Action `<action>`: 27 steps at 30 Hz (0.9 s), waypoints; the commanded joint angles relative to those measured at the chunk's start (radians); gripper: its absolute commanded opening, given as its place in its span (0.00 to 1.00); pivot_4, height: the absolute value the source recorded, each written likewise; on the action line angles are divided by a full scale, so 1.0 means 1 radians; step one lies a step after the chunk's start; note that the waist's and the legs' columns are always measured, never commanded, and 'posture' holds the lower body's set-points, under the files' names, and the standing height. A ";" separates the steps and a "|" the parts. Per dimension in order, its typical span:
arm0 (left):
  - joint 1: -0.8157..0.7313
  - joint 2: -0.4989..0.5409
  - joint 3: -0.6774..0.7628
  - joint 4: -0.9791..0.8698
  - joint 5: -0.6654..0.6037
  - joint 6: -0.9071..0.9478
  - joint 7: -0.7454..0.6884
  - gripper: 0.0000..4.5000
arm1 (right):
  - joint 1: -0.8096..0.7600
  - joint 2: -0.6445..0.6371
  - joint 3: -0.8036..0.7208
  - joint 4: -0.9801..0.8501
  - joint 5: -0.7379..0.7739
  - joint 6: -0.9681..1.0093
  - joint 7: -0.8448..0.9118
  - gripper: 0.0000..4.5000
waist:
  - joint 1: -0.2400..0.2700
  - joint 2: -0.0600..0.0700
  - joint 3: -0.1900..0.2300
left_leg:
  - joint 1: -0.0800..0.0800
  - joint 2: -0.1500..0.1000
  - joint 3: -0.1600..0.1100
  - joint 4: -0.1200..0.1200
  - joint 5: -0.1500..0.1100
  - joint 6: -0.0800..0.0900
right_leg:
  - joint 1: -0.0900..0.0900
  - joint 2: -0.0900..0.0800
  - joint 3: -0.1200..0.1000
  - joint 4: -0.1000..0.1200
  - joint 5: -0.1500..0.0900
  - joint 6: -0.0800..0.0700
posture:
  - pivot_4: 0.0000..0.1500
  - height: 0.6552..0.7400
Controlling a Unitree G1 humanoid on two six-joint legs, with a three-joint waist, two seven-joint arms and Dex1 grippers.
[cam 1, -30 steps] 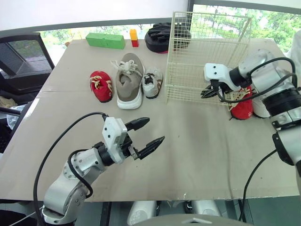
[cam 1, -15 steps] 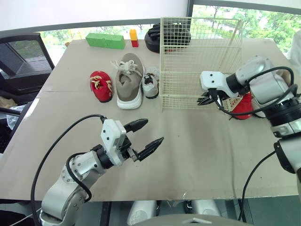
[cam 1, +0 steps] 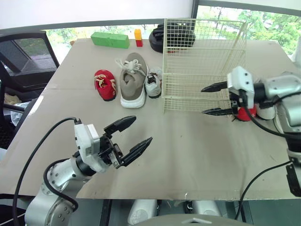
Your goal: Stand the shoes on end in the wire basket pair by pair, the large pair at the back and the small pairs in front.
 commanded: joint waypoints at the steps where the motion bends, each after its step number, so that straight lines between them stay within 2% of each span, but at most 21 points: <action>1: -0.056 -0.049 0.043 0.017 0.004 0.067 0.208 1.00 | 0.153 0.040 -0.178 -0.246 0.177 0.038 -0.117 0.78 | 0.003 0.000 0.000 | 0.000 0.000 -0.001 0.000 0.000 0.000 | 0.001 0.000 -0.001 0.000 0.000 0.000 | 1.00 1.00; 3: -0.082 -0.053 0.052 0.028 0.010 0.100 0.263 1.00 | 0.222 0.048 -0.206 -0.335 0.224 0.063 -0.168 0.78 | 0.003 0.000 0.000 | 0.000 0.000 -0.001 0.001 0.000 0.000 | 0.001 0.000 -0.001 0.001 0.000 0.000 | 1.00 1.00; 7: -0.297 -0.120 0.000 0.098 0.152 0.212 0.553 1.00 | 0.409 0.143 -0.252 -0.558 0.405 0.167 -0.372 0.78 | 0.007 -0.004 -0.002 | 0.002 0.000 -0.004 0.002 0.000 0.000 | 0.004 0.001 -0.004 0.001 0.000 0.001 | 1.00 1.00; 11: -0.427 -0.133 -0.046 0.153 0.272 0.286 0.669 1.00 | 0.485 0.143 -0.244 -0.625 0.400 0.162 -0.456 0.78 | 0.001 -0.005 -0.003 | 0.003 -0.001 -0.002 0.004 0.000 0.000 | 0.005 0.001 -0.002 0.003 0.000 0.001 | 1.00 1.00; 15: -0.530 -0.121 -0.100 0.215 0.329 0.317 0.657 1.00 | 0.508 0.133 -0.248 -0.647 0.433 0.168 -0.519 0.78 | 0.002 -0.006 -0.003 | 0.003 -0.002 -0.003 0.005 0.000 0.000 | 0.005 0.002 -0.003 0.003 0.000 0.001 | 1.00 1.00; 17: -0.579 -0.129 -0.114 0.269 0.379 0.366 0.702 1.00 | 0.525 0.120 -0.242 -0.660 0.421 0.157 -0.534 0.78 | 0.002 -0.006 -0.003 | 0.003 -0.002 -0.003 0.005 0.000 0.000 | 0.005 0.002 -0.003 0.003 0.000 0.001 | 1.00 1.00; 21: -0.641 -0.155 -0.147 0.363 0.396 0.334 0.648 1.00 | 0.548 0.104 -0.242 -0.665 0.431 0.151 -0.560 0.78 | 0.001 -0.006 -0.003 | 0.002 -0.002 -0.003 0.005 0.000 0.000 | 0.005 0.002 -0.003 0.002 0.000 0.001 | 1.00 1.00; 27: -0.732 -0.204 -0.181 0.525 0.479 0.306 0.660 1.00 | 0.587 0.074 -0.266 -0.687 0.431 0.120 -0.580 0.78 | 0.004 -0.007 -0.003 | 0.002 -0.002 -0.004 0.005 0.000 0.000 | 0.005 0.001 -0.004 0.002 0.000 0.001 | 1.00 1.00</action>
